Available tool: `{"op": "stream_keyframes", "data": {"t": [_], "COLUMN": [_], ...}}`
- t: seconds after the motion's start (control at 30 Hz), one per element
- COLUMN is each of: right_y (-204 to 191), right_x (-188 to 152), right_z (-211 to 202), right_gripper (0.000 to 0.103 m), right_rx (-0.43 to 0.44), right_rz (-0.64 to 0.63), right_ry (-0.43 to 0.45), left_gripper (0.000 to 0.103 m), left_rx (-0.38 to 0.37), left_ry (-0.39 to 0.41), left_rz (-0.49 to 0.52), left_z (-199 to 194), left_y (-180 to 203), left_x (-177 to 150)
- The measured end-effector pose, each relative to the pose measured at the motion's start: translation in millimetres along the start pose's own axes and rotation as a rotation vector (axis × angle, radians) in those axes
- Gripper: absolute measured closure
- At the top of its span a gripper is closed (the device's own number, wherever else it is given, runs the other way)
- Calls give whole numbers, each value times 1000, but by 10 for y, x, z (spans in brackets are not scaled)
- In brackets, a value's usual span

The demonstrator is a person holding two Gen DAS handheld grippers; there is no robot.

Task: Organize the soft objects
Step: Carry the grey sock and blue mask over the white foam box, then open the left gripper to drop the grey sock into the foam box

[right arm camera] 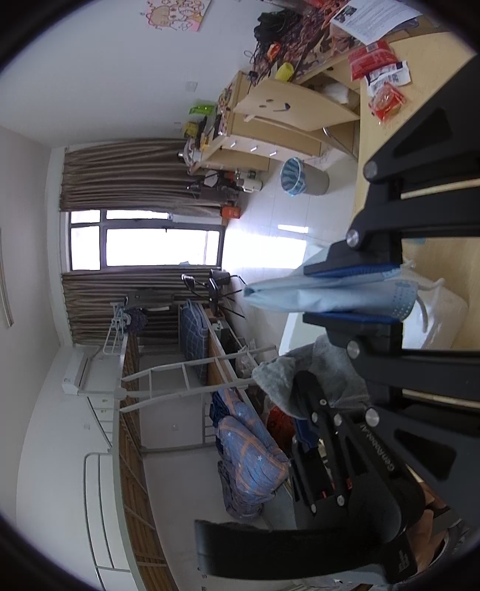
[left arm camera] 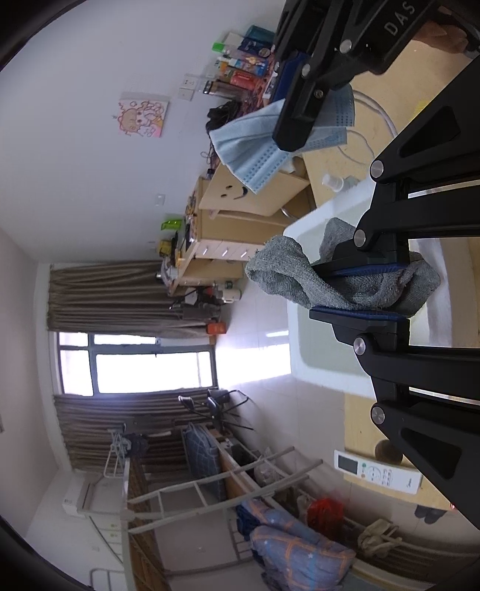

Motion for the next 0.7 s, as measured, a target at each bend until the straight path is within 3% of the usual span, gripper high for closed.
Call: {"op": "stream_keyframes", "data": {"t": [0.43, 0.5, 0.57, 0.63, 0.7], "right_y": [139, 146, 170, 183, 196], "right_x": [-6, 6, 12, 20, 12], "right_z": [-54, -60, -65, -76, -87], "right_gripper": [82, 82, 82, 82, 82], "right_rx": [-29, -33, -37, -41, -44], "right_rz": [18, 20, 20, 22, 24], "right_ry": [0, 3, 5, 9, 11], "left_gripper": [82, 64, 15, 1, 1], "left_rx": [16, 28, 51, 87, 97], "left_ry": [-28, -32, -19, 24, 35], "left_rz": [6, 3, 5, 2, 1], "left_z": [108, 112, 77, -16, -52], "left_y": [21, 12, -10, -53, -58], "left_x": [6, 11, 19, 59, 77]}}
Point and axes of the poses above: each gripper's, at about its wrist camera, not at the fingertips, and z roughly the way its jaws point, y to its right, x to its top, the point moved 10 cm from there along z, roughly the way its jaws point, and after that the axes turned 13 degrees about z, right-handed, at the moved point
